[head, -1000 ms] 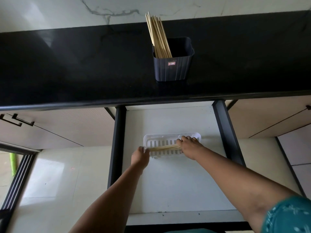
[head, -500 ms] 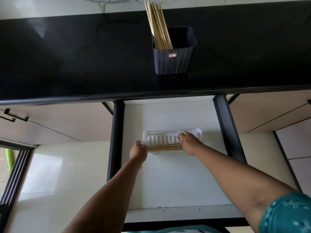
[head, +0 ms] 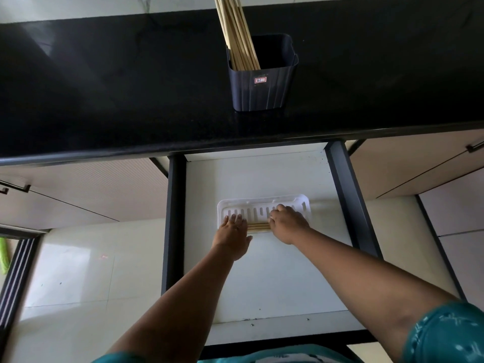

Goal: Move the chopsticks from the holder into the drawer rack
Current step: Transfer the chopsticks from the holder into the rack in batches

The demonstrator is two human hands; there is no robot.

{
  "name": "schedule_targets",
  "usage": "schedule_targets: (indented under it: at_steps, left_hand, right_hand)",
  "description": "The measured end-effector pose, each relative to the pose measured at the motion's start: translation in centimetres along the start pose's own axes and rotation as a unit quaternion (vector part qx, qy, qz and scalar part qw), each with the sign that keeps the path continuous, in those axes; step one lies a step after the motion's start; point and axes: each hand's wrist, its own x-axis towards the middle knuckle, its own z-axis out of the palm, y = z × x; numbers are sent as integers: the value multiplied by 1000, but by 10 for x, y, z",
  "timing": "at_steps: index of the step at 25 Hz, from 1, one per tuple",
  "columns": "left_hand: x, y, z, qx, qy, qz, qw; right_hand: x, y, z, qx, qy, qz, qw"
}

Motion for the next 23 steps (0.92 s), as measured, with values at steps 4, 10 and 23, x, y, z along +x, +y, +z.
schedule_targets:
  at_steps: [4,10,23]
  left_hand:
    - [-2,-3,-3,-25,6,-16,1000]
    - [-8,1,-18,-98,67,-2,993]
    - [-9,-7,-268,-146,280,-3,949]
  right_hand:
    - [-5,12,3,11,12,30,999]
    - [-10,6,-15,22,140,0,990]
    - [-9,-81,-236,50,338,-89,936]
